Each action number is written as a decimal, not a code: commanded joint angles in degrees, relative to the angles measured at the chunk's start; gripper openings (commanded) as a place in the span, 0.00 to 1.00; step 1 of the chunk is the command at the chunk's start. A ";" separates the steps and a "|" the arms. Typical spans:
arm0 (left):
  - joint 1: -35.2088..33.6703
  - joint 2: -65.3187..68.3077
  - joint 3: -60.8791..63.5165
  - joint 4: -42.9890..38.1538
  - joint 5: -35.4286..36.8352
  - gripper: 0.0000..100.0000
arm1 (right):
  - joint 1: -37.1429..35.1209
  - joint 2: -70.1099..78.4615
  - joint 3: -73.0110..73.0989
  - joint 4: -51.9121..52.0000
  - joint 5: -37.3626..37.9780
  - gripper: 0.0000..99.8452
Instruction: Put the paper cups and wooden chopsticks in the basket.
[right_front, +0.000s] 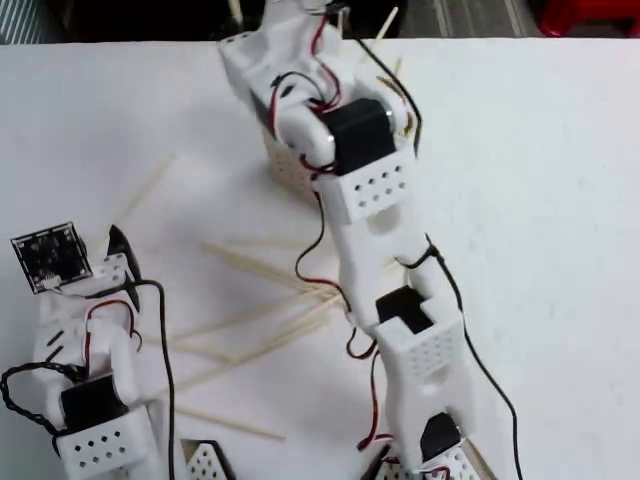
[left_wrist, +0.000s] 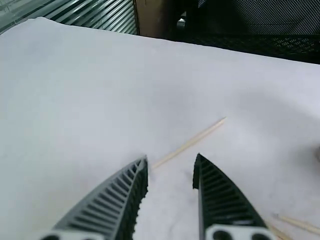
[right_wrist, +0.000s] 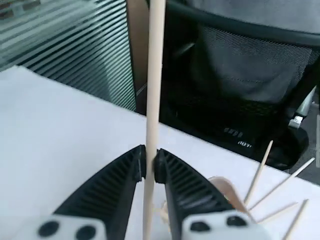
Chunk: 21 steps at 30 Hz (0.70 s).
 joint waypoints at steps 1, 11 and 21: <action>-0.13 -0.84 -0.62 -0.09 0.44 0.16 | 1.89 -3.74 -1.93 -2.95 -0.44 0.02; -0.13 -0.84 -0.62 -0.09 0.44 0.16 | 3.03 -1.27 -1.93 -3.74 1.41 0.02; -0.13 -0.84 -0.62 -0.09 0.44 0.16 | 9.63 10.95 -2.02 -15.43 2.73 0.02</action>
